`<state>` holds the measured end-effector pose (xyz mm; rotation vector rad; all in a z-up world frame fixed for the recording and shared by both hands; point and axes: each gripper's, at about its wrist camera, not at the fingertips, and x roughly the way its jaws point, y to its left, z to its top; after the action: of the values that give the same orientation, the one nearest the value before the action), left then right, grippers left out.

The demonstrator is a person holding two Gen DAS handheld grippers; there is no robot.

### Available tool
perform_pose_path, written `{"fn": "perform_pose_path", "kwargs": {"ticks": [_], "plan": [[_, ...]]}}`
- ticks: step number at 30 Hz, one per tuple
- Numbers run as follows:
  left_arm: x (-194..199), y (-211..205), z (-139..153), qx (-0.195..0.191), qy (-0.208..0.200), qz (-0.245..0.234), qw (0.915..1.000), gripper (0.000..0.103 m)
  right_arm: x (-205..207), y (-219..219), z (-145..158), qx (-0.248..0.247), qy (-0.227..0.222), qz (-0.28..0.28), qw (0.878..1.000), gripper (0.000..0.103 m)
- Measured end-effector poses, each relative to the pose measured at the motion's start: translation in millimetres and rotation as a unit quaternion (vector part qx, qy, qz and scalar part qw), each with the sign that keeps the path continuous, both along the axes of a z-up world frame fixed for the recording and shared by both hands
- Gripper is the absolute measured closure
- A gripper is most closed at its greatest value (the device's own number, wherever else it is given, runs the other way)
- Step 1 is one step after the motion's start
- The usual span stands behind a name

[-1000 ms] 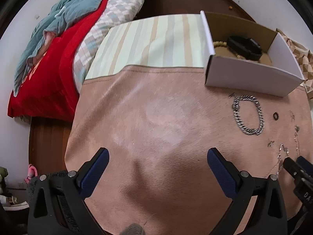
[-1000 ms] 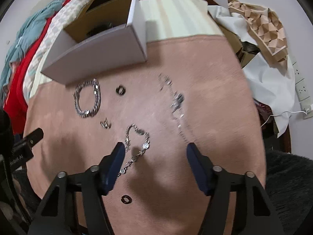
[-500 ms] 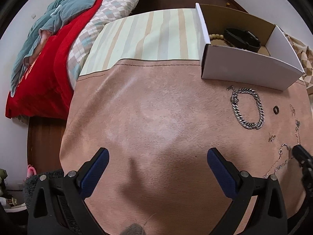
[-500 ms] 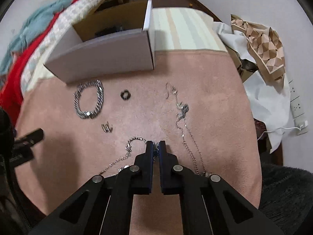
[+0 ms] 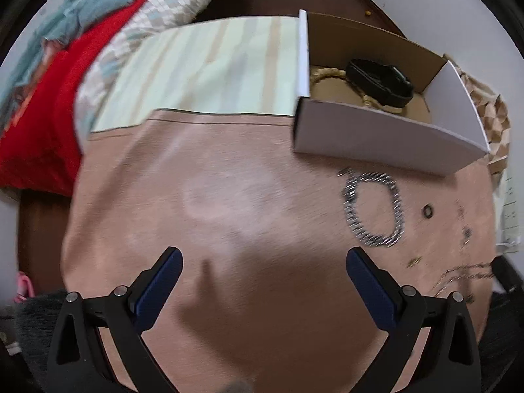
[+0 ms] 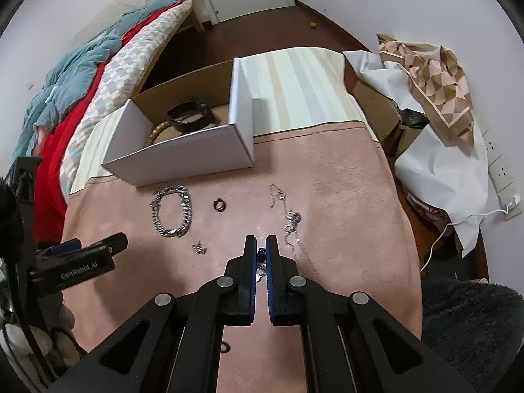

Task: Organize jewelry
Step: 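Grasp the chunky silver chain bracelet with the left gripper while the right lifts its chain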

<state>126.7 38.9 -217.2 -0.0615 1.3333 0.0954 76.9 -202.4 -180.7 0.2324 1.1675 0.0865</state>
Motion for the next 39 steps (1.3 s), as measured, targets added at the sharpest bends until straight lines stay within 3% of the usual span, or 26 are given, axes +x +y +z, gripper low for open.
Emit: {"fn": "perform_pose_path", "kwargs": {"ticks": [6, 11, 16, 19, 37, 39], "plan": [[27, -12, -9, -0.024, -0.008, -0.001, 0.9997, 0.001, 7, -7, -5, 0.001, -0.001, -0.015, 1.0, 0.098], [43, -26, -17, -0.01, -0.012, -0.023, 0.9996, 0.023, 11, -12, -6, 0.002, -0.001, -0.022, 1.0, 0.098], [43, -37, -20, 0.002, -0.017, -0.046, 0.9988, 0.029, 15, -17, -8, 0.002, 0.002, -0.029, 1.0, 0.098], [41, -43, -20, 0.004, -0.023, -0.059, 0.998, 0.044, 17, -18, -11, 0.003, 0.005, -0.033, 0.999, 0.098], [38, -54, -17, 0.002, -0.02, -0.073, 0.9971, 0.05, 19, -23, -16, 0.003, 0.012, -0.044, 0.999, 0.098], [38, -56, -16, 0.001, -0.023, -0.075, 0.9969, 0.055, 19, -23, -17, 0.004, 0.013, -0.045, 0.999, 0.098]]}}
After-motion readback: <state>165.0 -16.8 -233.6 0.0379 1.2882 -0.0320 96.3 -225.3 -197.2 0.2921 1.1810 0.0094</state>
